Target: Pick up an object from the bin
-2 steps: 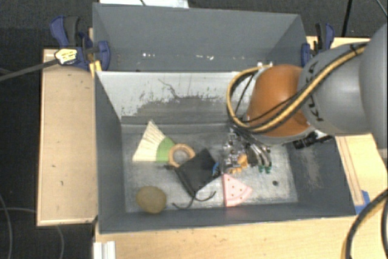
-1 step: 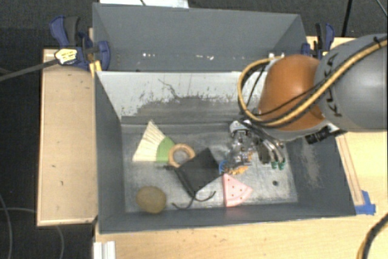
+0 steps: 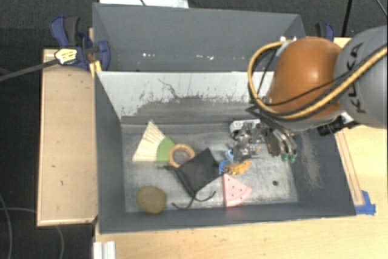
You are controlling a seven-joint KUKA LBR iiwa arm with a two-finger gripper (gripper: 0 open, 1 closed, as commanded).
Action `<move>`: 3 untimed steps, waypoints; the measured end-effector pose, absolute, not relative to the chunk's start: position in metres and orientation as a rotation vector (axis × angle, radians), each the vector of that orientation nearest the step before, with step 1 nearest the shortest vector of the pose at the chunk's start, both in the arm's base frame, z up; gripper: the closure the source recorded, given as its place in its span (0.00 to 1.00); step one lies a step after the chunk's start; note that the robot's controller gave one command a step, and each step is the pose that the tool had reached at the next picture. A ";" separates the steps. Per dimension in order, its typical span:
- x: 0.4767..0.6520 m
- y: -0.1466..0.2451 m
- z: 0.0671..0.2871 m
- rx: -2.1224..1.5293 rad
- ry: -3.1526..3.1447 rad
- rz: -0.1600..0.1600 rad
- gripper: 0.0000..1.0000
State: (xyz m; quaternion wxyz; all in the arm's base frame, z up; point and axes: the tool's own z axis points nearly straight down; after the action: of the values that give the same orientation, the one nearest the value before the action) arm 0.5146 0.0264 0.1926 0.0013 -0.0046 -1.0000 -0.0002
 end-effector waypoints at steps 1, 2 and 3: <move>0.515 0.028 0.207 -0.016 -3.140 -0.001 1.00; 0.519 0.029 0.216 -0.009 -3.148 -0.001 1.00; 0.508 0.001 0.085 -0.026 -3.183 -0.020 0.00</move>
Offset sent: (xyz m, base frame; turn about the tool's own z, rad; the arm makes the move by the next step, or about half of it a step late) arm -0.0088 0.0330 -0.0611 -0.2827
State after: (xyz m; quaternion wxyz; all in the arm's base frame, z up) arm 0.5079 0.0008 0.0853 -0.0206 -0.0081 -0.9997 -0.0063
